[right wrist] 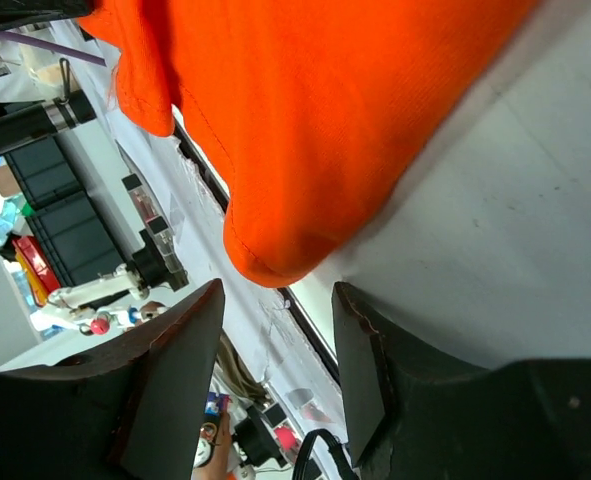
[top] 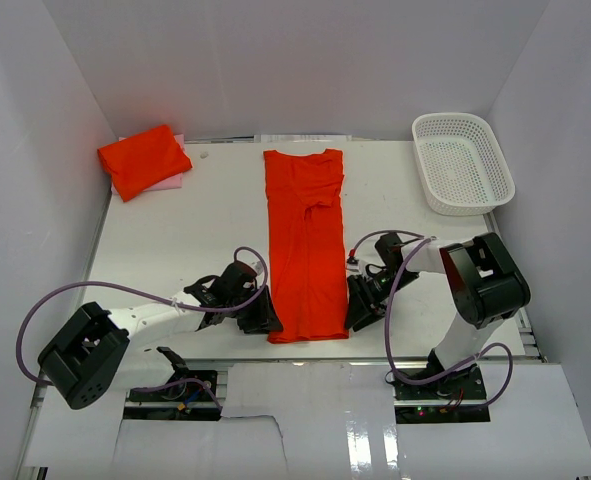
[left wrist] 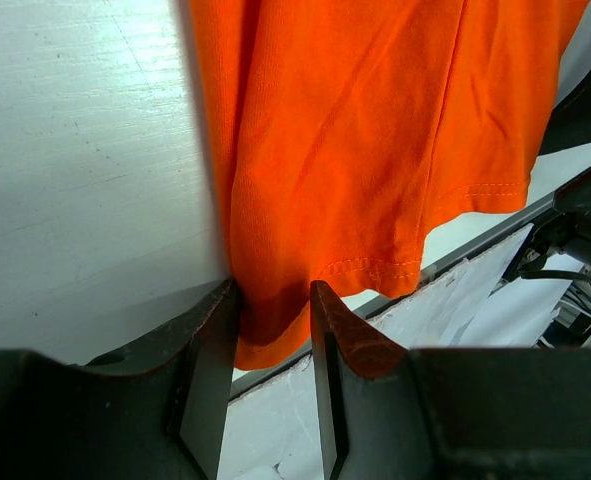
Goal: Fold and stack the t-shirts
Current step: Grab the bottom of the folded rectangular tshirt with both arms
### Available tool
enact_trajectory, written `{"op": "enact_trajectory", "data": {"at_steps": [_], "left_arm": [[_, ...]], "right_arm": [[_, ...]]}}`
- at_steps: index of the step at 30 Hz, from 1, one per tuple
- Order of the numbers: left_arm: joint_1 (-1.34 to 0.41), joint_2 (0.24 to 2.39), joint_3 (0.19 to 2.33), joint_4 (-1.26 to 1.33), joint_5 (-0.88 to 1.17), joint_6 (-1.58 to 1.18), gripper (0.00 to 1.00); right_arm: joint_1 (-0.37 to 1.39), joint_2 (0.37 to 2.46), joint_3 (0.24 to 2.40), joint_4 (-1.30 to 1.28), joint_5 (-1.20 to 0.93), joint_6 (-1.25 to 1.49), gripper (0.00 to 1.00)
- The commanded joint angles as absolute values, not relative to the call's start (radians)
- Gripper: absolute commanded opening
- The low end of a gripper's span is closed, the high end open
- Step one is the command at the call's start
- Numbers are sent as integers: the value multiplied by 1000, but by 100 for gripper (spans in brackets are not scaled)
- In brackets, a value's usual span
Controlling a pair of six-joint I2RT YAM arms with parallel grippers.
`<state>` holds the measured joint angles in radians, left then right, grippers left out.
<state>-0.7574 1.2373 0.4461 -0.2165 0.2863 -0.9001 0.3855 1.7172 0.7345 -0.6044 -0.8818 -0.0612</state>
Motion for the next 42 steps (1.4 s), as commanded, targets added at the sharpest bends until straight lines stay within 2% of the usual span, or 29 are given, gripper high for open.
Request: {"op": "enact_trajectory", "data": {"at_steps": [1, 6, 17, 21, 31, 37, 38, 42], "left_arm": [[-765, 1233, 453, -236, 256, -897, 45], [-767, 1238, 451, -235, 255, -897, 45], [-767, 1238, 456, -238, 250, -899, 45], [-767, 1235, 456, -241, 247, -899, 45], [-769, 1232, 454, -244, 244, -900, 45], [-767, 1227, 451, -245, 244, -902, 45], [-767, 1224, 449, -245, 242, -902, 46], [-769, 1226, 446, -244, 242, -904, 45]], "right_arm": [[379, 1746, 732, -597, -833, -72, 54], [380, 1798, 732, -587, -854, -71, 51], [414, 1809, 726, -560, -887, -60, 52], [417, 1819, 733, -558, -891, -58, 41], [417, 1845, 744, -546, -891, -46, 42], [417, 1871, 759, -535, -885, -35, 24], [417, 1870, 758, -528, -900, -28, 8], [420, 1871, 753, -525, -910, -23, 8]]}}
